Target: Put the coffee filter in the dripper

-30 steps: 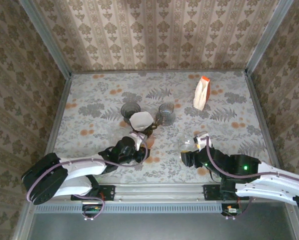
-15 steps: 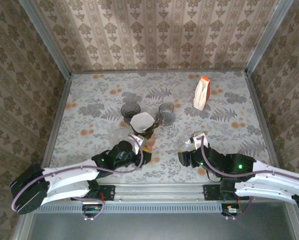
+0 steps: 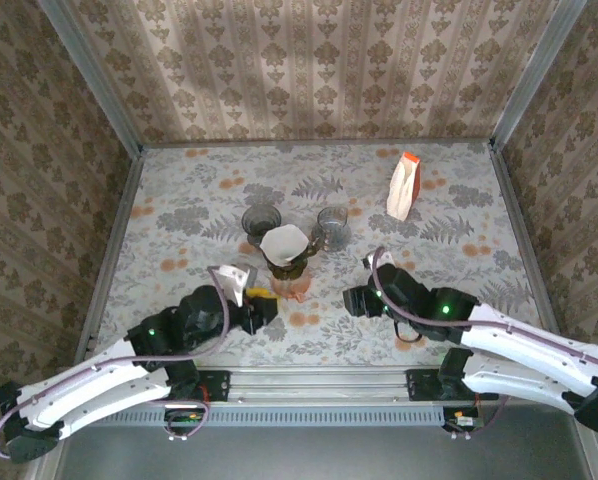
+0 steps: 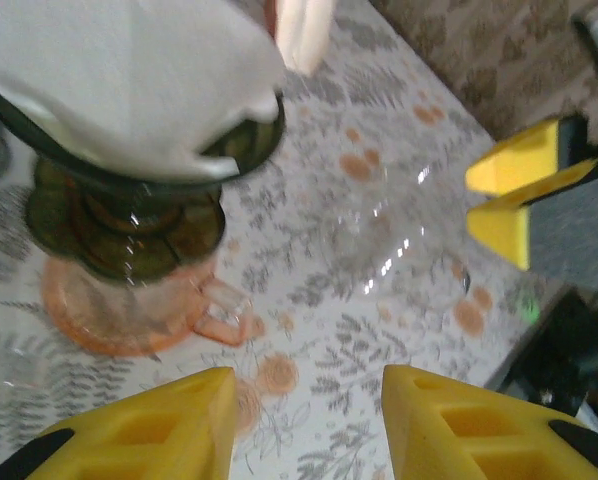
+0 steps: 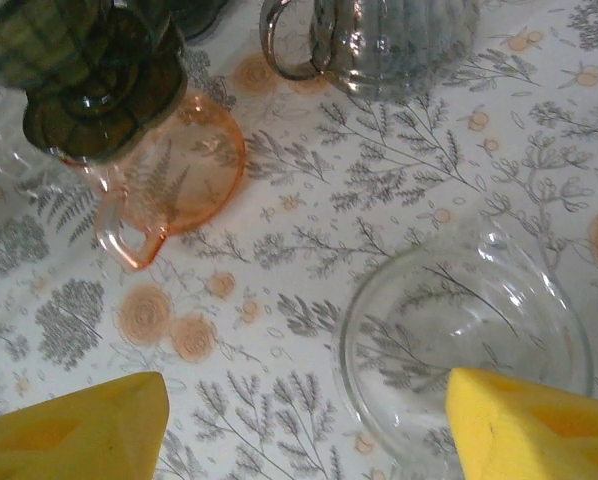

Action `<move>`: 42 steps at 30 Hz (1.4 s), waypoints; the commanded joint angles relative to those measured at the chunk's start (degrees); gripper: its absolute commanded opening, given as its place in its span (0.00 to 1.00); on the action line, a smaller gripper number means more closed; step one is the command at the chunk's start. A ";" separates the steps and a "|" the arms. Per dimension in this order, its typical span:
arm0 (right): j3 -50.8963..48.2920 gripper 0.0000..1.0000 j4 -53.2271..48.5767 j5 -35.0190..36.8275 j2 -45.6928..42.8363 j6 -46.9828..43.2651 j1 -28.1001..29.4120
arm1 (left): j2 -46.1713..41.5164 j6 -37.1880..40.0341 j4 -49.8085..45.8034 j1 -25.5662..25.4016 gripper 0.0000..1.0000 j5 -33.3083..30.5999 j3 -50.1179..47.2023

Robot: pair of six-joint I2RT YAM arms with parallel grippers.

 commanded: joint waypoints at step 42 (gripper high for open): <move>41.16 0.35 0.82 -27.70 47.22 -11.06 -19.70 | 42.46 0.53 7.65 38.80 0.38 21.65 18.77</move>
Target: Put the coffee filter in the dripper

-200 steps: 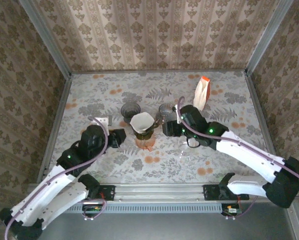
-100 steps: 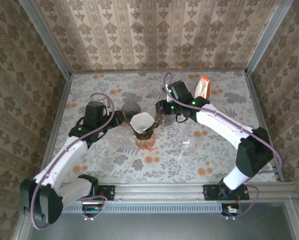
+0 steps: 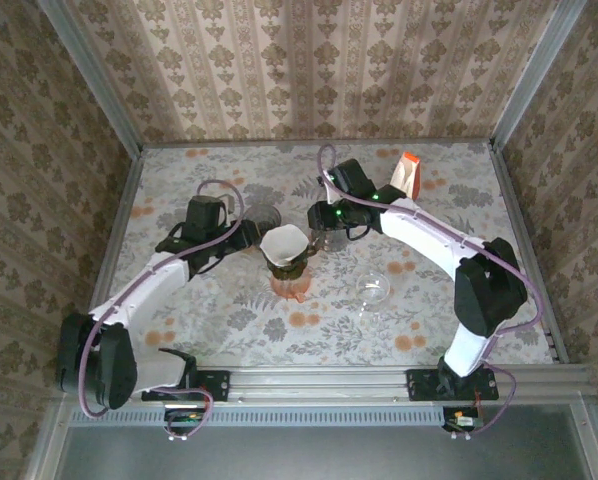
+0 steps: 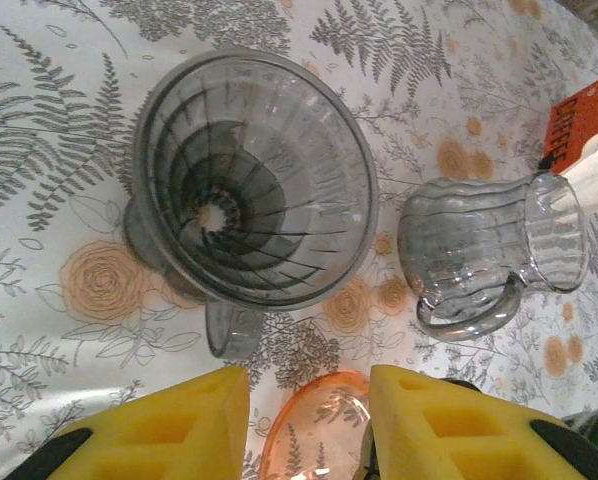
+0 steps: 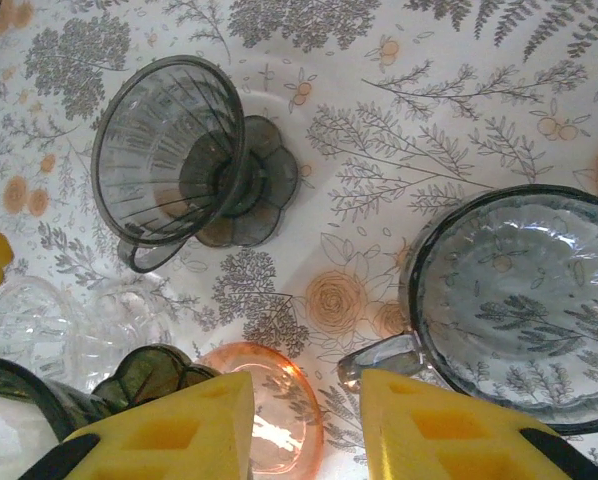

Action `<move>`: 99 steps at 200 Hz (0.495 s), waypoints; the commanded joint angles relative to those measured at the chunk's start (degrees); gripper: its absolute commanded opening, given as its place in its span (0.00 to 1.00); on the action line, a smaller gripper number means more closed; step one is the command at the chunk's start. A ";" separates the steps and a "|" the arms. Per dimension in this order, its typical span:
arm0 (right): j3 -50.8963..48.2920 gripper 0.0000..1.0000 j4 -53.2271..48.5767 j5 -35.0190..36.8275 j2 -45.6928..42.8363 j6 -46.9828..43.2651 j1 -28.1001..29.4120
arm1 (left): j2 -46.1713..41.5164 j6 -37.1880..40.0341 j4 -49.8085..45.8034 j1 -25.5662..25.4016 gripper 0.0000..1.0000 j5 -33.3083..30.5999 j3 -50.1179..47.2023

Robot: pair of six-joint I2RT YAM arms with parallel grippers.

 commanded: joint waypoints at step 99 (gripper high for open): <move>-3.35 0.30 0.13 -2.17 -3.31 0.46 2.53 | -0.30 -1.14 3.95 -2.74 0.36 3.14 -2.06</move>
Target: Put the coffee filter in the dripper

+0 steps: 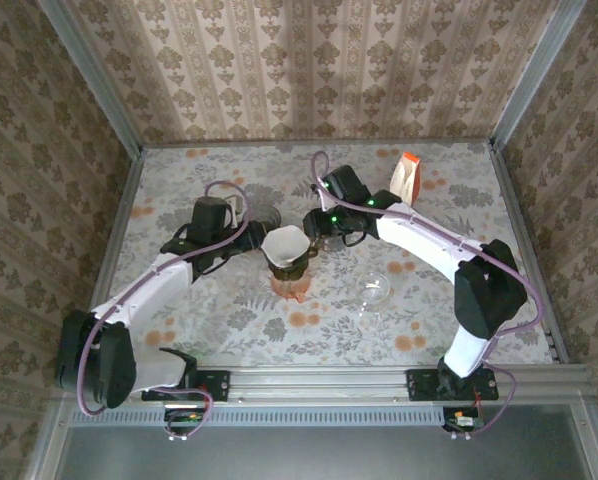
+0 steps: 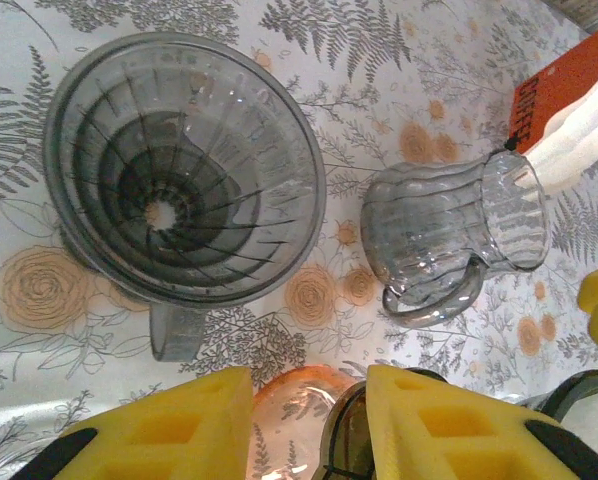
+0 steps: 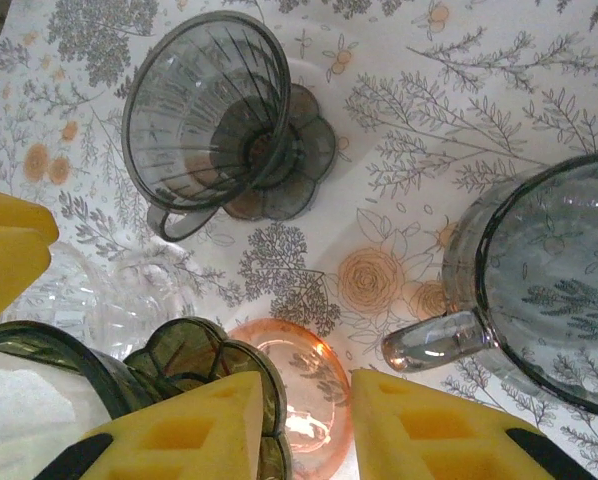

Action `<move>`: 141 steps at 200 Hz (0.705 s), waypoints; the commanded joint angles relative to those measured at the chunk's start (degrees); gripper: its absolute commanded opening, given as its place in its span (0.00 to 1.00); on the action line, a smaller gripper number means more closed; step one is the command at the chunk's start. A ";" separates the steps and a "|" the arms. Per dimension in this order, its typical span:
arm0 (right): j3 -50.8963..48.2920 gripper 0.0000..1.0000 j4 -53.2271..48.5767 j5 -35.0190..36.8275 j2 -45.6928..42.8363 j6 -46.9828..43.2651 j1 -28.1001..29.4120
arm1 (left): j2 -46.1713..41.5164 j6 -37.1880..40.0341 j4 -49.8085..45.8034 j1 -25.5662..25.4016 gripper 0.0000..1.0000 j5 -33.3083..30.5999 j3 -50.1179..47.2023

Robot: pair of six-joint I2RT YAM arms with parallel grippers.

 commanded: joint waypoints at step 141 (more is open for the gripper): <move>-4.29 0.35 0.41 5.94 -5.71 2.96 1.75 | -3.38 -0.54 -2.86 0.08 0.40 -3.54 -1.99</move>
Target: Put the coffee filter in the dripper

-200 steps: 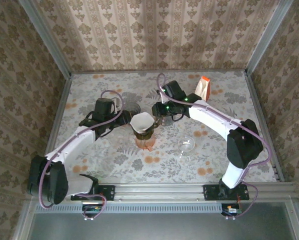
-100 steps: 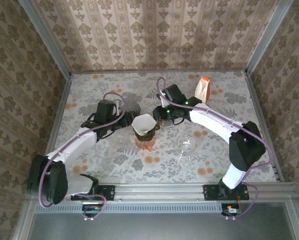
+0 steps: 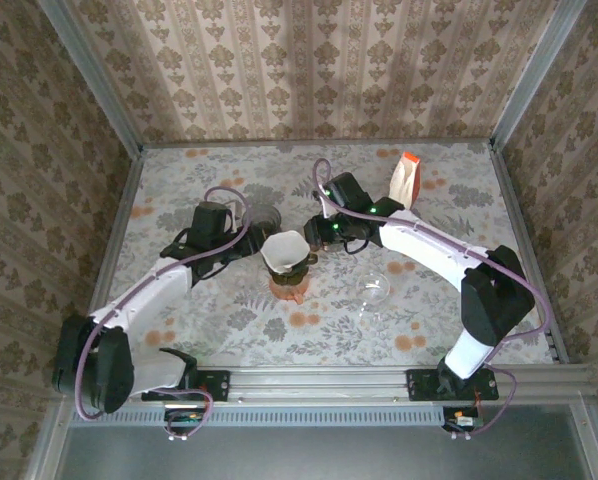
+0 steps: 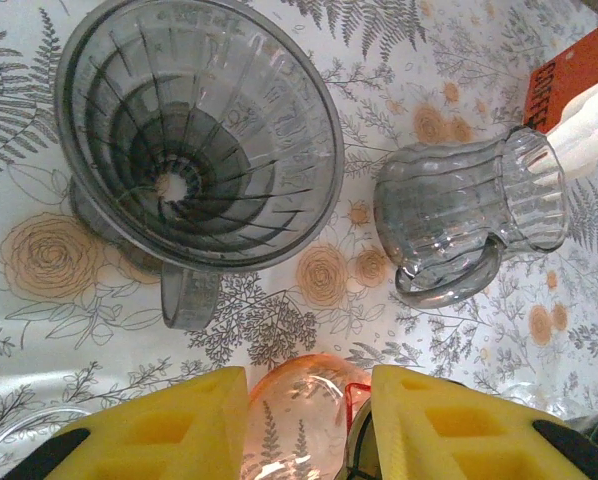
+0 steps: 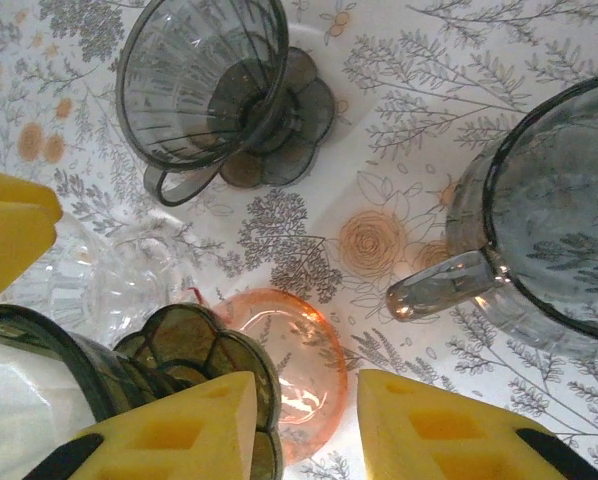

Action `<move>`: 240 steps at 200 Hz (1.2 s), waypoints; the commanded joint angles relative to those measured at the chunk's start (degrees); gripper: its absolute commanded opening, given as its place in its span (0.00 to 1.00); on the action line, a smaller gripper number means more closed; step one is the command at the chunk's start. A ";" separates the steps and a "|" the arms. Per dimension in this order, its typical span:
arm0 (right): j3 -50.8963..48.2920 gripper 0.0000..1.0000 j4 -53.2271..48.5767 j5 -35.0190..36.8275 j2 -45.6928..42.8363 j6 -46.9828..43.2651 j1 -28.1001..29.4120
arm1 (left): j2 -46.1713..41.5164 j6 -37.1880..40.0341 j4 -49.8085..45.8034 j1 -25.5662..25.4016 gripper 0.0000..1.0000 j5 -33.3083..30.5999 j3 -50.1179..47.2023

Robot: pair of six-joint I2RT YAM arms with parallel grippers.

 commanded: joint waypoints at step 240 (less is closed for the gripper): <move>-24.07 0.77 -11.36 17.73 -34.46 6.45 3.22 | -39.45 -8.89 -15.21 7.42 0.90 -11.84 -14.79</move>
